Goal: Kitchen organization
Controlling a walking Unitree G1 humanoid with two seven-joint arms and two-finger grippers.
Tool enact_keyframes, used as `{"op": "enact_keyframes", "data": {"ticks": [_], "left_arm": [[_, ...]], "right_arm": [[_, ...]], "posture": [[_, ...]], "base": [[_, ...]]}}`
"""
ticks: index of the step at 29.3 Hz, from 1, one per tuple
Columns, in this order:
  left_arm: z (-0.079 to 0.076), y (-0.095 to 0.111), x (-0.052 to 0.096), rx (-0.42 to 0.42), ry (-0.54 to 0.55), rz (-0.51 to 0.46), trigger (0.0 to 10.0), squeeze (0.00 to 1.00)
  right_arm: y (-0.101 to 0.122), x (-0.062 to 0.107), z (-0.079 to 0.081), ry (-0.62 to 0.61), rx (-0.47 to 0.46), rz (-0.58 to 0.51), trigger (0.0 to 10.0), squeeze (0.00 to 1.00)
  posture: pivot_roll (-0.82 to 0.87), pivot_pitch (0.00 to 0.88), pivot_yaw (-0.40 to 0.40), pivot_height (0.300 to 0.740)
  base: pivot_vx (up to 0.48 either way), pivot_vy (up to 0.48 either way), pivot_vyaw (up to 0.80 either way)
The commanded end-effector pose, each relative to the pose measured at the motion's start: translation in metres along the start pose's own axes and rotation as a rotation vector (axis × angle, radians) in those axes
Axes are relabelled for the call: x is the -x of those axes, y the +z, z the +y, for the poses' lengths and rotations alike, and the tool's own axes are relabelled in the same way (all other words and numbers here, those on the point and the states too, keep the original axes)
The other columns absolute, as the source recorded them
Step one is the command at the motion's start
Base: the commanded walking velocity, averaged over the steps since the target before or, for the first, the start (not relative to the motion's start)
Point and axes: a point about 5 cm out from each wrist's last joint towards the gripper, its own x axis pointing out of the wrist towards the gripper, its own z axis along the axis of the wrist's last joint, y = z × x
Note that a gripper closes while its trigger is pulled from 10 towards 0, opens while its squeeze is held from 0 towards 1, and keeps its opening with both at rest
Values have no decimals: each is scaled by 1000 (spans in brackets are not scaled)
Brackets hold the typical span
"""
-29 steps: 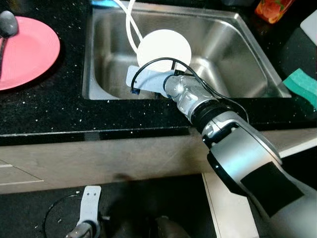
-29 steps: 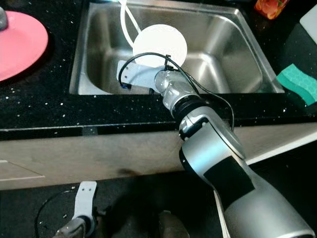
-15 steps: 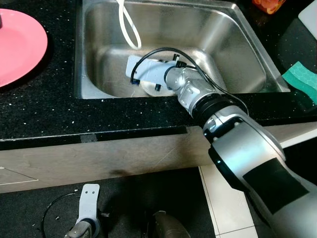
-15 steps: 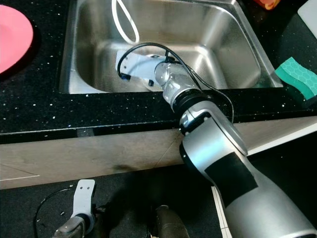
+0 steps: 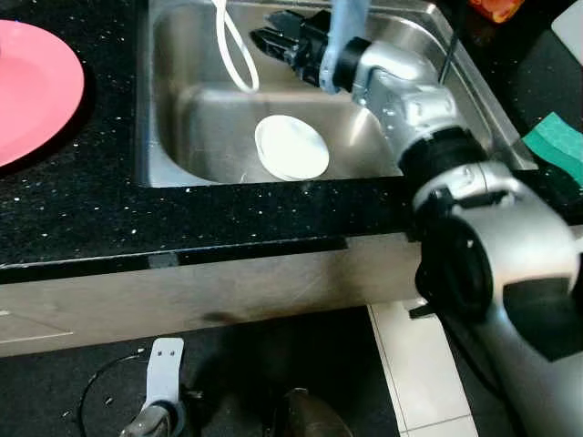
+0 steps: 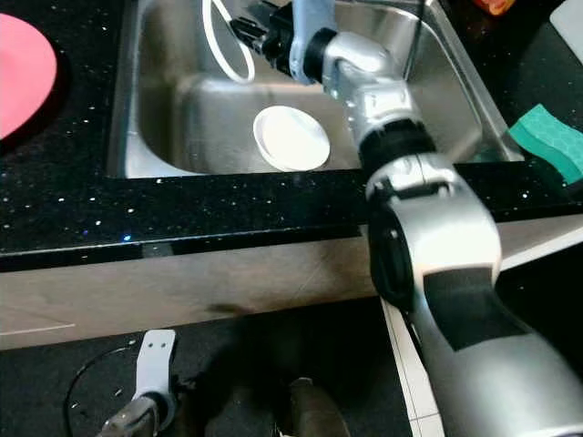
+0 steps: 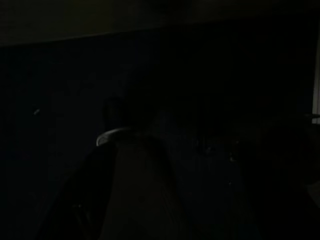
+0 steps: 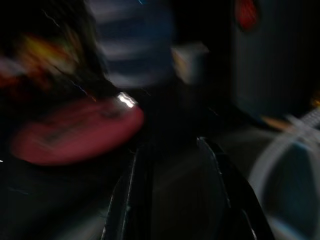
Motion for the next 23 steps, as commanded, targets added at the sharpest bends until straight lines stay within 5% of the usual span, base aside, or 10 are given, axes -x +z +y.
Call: {"op": "enact_keyframes", "data": {"ticks": [1,2,5,9,12,15,19,22,23], "left_arm": [[-3,-56,12,49,-1,221,10000,0],[-3,-56,12,49,-1,221,10000,0],[-1,-51,10,38,8,208,10000,0],[1,-48,10,34,13,201,10000,0],[2,-46,10,35,21,195,10000,0],[5,-44,9,36,34,191,10000,0],[6,-43,9,32,39,192,10000,0],[8,-42,9,23,51,192,10000,0],[8,-42,9,23,51,192,10000,0]], "right_arm": [[22,10,17,179,-35,-170,10000,0],[22,10,17,179,-35,-170,10000,0],[29,34,55,389,-118,-295,10000,0],[23,43,72,466,-173,-300,10000,0],[6,53,93,537,-222,-229,10000,0],[-39,79,124,571,-332,-49,10000,0],[-61,97,131,533,-378,44,10000,0],[-87,137,140,502,-470,217,10000,0],[-87,137,140,502,-470,217,10000,0]], "posture": [[89,238,-102,740],[89,238,-102,740],[94,214,-84,740],[90,190,-72,740],[84,180,-65,740],[78,162,-53,740],[78,156,-47,740],[87,140,-47,740],[87,140,-47,740]], "base": [[0,0,0],[0,0,0],[0,0,0],[0,0,0],[0,0,0],[0,0,0],[0,0,0],[0,0,0],[0,0,0]]}}
